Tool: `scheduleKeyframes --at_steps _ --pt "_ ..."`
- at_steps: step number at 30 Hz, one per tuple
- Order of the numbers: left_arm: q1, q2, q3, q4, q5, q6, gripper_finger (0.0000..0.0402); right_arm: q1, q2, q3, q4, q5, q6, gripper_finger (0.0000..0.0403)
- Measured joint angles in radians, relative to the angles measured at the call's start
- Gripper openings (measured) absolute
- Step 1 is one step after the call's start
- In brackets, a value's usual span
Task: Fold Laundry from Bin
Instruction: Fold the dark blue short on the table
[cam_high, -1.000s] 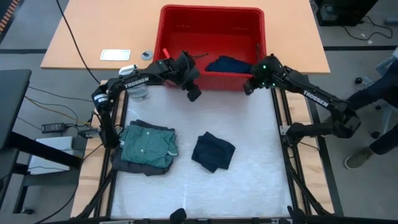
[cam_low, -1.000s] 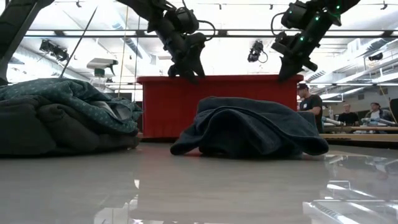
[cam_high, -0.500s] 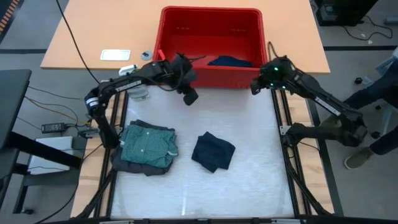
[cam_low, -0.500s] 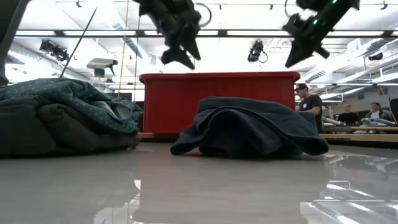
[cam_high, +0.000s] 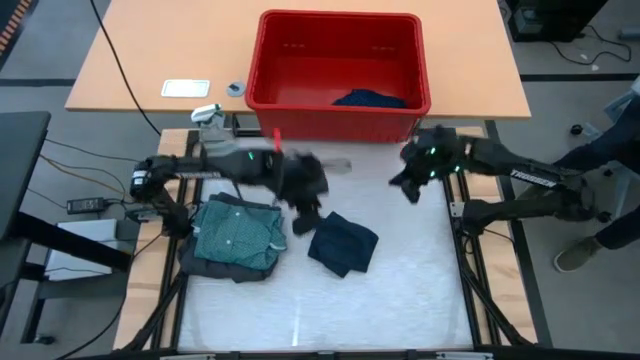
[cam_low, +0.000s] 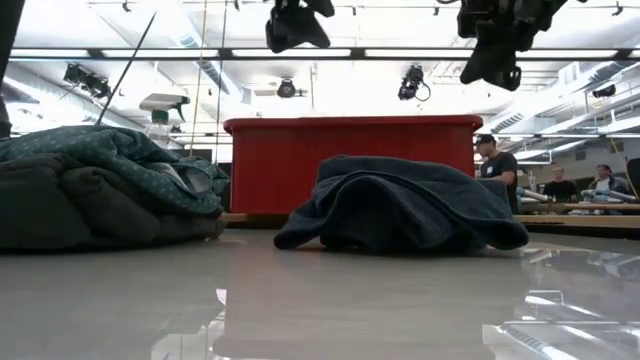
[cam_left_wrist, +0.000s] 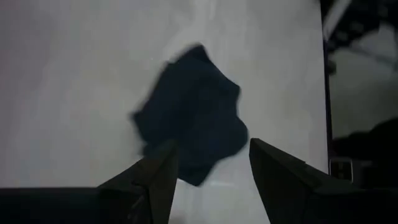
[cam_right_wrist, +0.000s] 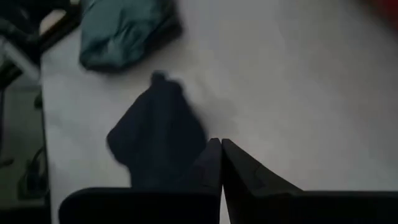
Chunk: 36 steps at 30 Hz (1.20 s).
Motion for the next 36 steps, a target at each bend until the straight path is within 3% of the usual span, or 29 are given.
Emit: scheduleKeyframes --at_steps 5,9,13,17,25,31,36 --pt "-0.151 0.075 0.0 0.002 -0.091 -0.054 0.0201 0.238 0.032 -0.112 0.145 0.068 0.12 0.0014" --pt "-0.227 0.154 0.0 0.001 -0.107 -0.031 0.0201 0.422 0.075 -0.189 0.24 0.169 0.173 0.0027" --pt "-0.268 0.233 0.0 0.012 -0.123 0.053 0.0201 0.571 0.15 -0.213 0.319 0.243 0.203 0.0063" --pt "-0.279 0.301 0.0 0.028 -0.22 0.146 0.0201 0.687 0.247 -0.201 0.381 0.328 0.197 0.0113" --pt "-0.258 0.367 0.0 0.046 -0.223 0.181 0.0229 0.804 0.443 -0.199 0.559 0.421 0.279 0.0184" --pt "-0.244 0.402 0.001 0.066 -0.217 0.181 0.0232 0.83 0.576 -0.199 0.626 0.42 0.338 0.0183" --pt "-0.225 0.432 0.001 0.072 -0.217 0.184 0.0204 0.828 0.673 -0.199 0.698 0.421 0.373 0.0168"
